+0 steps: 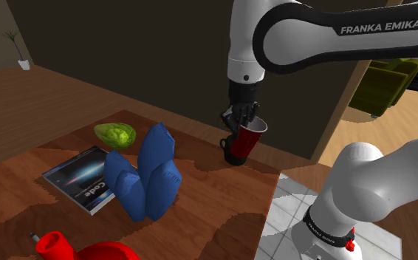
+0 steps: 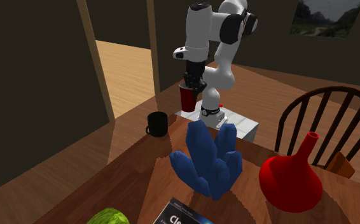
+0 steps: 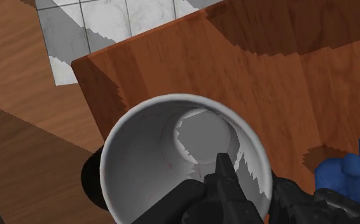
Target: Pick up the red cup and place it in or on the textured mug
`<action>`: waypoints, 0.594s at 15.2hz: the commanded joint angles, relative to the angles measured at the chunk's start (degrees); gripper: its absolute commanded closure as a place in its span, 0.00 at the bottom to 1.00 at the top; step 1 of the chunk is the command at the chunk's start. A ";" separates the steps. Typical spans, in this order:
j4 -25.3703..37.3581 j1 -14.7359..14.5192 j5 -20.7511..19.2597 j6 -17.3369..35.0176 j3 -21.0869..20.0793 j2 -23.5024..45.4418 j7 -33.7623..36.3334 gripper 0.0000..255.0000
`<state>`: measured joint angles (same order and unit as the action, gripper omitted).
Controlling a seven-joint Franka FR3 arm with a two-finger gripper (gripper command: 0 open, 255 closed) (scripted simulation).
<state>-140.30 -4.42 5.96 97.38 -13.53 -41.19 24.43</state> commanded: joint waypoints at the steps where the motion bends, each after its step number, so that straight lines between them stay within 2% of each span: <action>1: 2.09 1.32 -1.62 0.18 1.71 2.33 -2.08 1.00; 9: 11.07 6.00 -7.00 1.47 8.52 12.53 -10.67 1.00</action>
<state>-130.64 0.98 -0.37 98.92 -5.97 -29.94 15.06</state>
